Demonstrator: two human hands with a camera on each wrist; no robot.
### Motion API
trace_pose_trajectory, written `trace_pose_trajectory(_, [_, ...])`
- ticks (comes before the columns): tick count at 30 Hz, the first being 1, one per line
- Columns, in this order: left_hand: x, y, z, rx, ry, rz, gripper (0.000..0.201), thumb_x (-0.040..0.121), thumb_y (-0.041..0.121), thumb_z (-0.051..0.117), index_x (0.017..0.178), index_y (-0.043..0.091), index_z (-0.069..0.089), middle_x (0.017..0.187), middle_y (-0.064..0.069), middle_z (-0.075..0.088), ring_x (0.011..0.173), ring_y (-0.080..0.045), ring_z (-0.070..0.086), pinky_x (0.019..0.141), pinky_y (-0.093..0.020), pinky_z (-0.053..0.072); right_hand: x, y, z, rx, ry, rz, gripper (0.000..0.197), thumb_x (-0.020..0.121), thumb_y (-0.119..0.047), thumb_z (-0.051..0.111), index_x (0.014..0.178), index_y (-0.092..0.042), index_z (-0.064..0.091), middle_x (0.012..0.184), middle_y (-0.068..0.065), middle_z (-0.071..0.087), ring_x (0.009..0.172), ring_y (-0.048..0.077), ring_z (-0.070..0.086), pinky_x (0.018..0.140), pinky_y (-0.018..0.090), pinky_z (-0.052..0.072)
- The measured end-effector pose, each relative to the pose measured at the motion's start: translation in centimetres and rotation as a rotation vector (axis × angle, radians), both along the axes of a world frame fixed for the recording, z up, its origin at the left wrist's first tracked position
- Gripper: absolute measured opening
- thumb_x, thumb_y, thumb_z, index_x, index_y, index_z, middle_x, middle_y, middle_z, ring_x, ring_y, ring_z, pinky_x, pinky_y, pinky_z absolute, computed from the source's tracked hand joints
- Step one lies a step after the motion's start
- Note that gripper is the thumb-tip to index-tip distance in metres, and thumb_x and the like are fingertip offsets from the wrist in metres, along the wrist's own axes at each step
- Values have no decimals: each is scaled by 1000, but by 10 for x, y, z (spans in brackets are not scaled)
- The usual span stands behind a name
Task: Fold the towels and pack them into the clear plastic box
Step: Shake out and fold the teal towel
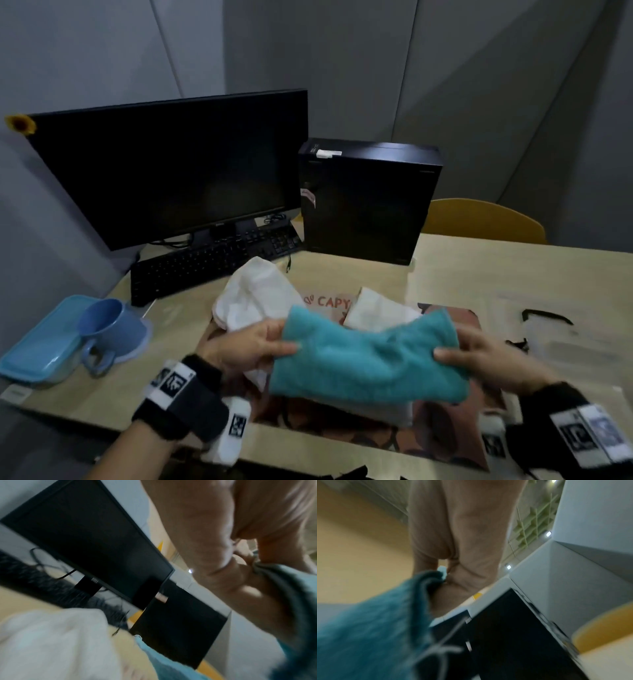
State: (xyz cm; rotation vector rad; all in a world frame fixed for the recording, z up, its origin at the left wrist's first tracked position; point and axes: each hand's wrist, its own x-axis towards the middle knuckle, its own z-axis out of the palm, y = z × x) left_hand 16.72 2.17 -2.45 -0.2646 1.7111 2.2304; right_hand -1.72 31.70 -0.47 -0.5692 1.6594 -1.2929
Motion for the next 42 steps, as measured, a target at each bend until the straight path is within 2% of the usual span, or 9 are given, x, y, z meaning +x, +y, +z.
trace_pose_trajectory(4, [21,12,-57,104,-225,-139,59,67,27,81,121,20,58,110,3,69,83,-9,69,50,-13,50,18,13,-39,181,-53,186,63,66,-40,79,120,-19,55,115,-7,68,106,9,64,90,27,52])
trace_pose_trajectory(8, [14,7,-48,137,-190,46,62,56,24,87,114,22,64,109,-1,71,95,-16,69,64,-26,58,7,8,-55,112,-90,5,59,63,-38,81,116,-22,59,111,0,70,104,19,65,83,33,52])
trace_pose_trajectory(14, [-18,13,-49,-234,-162,352,43,95,5,44,132,26,44,92,8,73,82,-9,70,68,-28,56,-4,-25,-77,175,17,-320,30,90,-1,52,120,-4,55,101,6,67,88,19,64,65,28,52])
trace_pose_trajectory(19, [-24,14,-49,-324,-152,502,44,95,0,43,127,30,42,95,-6,72,73,-7,70,59,-20,55,-12,-40,-81,231,100,-442,29,90,-12,58,116,1,57,108,13,65,97,28,62,83,39,52])
trace_pose_trajectory(24, [-21,22,-50,-468,-222,450,33,92,-5,44,122,9,37,112,-14,56,78,-14,60,57,-15,52,-1,-42,-92,371,-21,-322,29,90,-24,58,108,-1,54,89,4,62,77,18,61,62,24,50])
trace_pose_trajectory(29, [-28,18,-41,-773,-224,423,56,92,9,52,141,7,26,129,-14,45,116,-25,50,88,-28,44,0,-28,-80,425,-53,-283,23,82,-25,69,90,-4,63,80,6,68,59,14,67,44,16,47])
trace_pose_trajectory(34, [-46,26,-22,-1013,-66,230,54,91,26,55,139,21,33,142,-9,31,133,-21,32,110,-30,28,-2,-35,-53,307,60,-205,31,81,-15,68,110,-5,62,99,6,70,89,21,67,75,30,54])
trace_pose_trajectory(38, [-60,42,8,-770,92,109,82,82,42,63,146,28,14,153,-2,20,141,-17,22,109,-27,26,4,-50,2,60,197,6,37,84,-7,62,117,-23,55,113,2,65,103,18,64,93,36,51])
trace_pose_trajectory(42, [-69,40,41,-415,184,62,133,44,78,69,147,32,-2,154,7,19,137,-9,27,96,-16,36,5,-56,68,-130,275,269,28,79,-13,60,105,-24,59,105,-5,64,99,16,63,84,29,53])
